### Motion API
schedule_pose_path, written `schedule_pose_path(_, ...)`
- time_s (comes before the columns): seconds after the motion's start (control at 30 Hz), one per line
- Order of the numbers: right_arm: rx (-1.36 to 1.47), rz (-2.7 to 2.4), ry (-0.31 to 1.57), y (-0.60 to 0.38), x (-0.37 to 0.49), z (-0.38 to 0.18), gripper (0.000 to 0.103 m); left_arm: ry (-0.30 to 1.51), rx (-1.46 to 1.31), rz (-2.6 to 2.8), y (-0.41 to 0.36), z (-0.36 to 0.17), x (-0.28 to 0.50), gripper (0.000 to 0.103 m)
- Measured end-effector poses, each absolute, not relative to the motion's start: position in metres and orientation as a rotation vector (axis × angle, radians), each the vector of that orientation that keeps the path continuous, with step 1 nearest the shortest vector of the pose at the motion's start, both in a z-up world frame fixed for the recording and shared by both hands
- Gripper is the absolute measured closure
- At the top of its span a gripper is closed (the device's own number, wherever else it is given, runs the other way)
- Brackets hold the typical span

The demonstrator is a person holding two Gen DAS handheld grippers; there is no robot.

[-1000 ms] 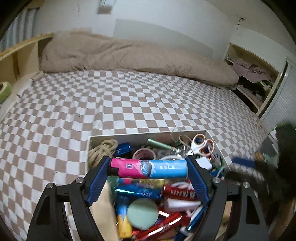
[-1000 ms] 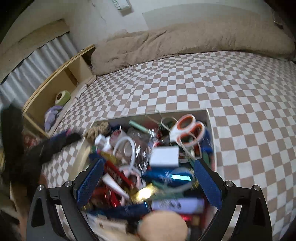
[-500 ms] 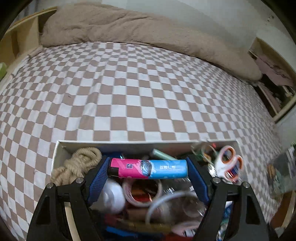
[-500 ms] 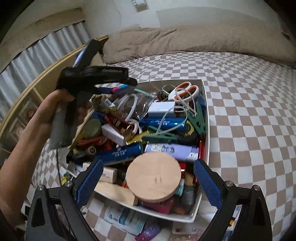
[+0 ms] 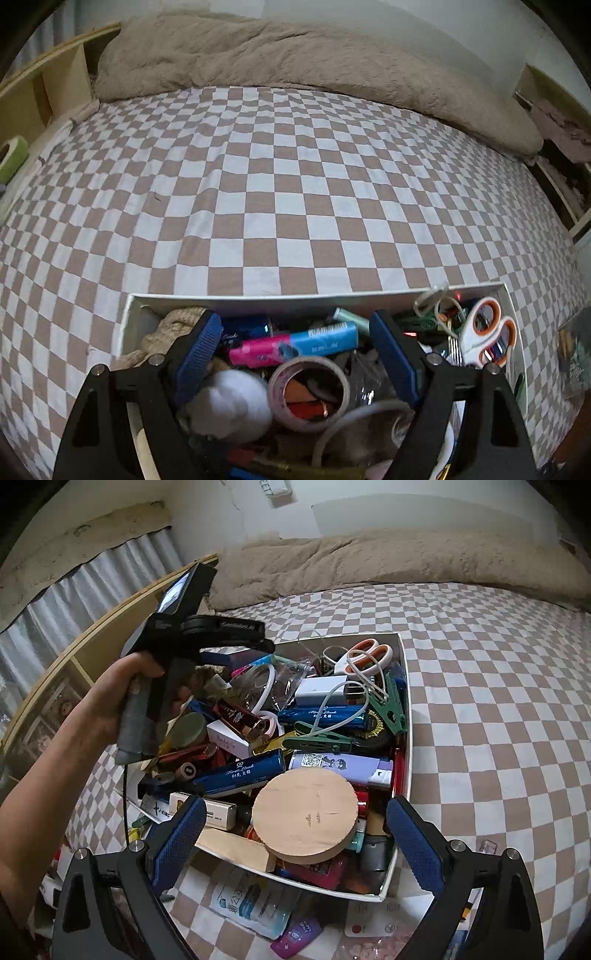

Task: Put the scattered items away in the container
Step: 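Open both tools to drop the lighters into the white box, then withdraw both tools from the box back toward the scattered items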

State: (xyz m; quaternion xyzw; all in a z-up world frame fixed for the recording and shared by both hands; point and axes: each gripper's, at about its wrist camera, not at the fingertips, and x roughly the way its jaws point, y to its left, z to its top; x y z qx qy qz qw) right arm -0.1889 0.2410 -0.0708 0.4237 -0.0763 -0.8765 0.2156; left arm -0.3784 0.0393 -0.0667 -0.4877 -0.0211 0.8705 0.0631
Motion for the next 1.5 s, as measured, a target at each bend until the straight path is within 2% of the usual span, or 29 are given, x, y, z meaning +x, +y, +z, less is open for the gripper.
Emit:
schedule_pose_path(0.1,1.165,-2.445,-0.221,0.243,-0.187,-0.066,0.005,-0.047,-1.434,2.636,0.038,-0.057,-0.364,0.013)
schedule_pose_path(0.27,1.134,-2.502,-0.228,0.245,-0.181,-0.05,0.005,-0.088,-1.402,2.613,0.029,-0.041,-0.343,0.013)
schedule_pose_path(0.4,1.087,-2.554,-0.204,0.246,-0.175,-0.035,0.005,-0.047,-1.359,2.629,0.025,-0.025,-0.322,0.013)
schedule_pose_path(0.47,1.065,-2.583,-0.186,0.245,-0.172,-0.027,0.005,-0.026,-1.33,2.641,0.024,-0.015,-0.311,0.01)
schedule_pose_path(0.5,1.058,-2.591,-0.182,0.245,-0.171,-0.024,0.005,-0.017,-1.315,2.65,0.025,-0.012,-0.307,0.001)
schedule_pose_path(0.53,1.052,-2.595,-0.183,0.245,-0.171,-0.022,0.005,-0.011,-1.299,2.661,0.024,-0.008,-0.303,0.0)
schedule_pose_path(0.93,0.994,-2.658,-0.144,0.244,-0.149,0.008,0.005,0.017,-1.171,2.702,-0.004,0.03,-0.239,0.0)
schedule_pose_path(1.5,0.926,-2.684,-0.136,0.24,-0.102,0.027,0.005,0.049,-1.021,2.751,-0.023,0.055,-0.138,0.0)
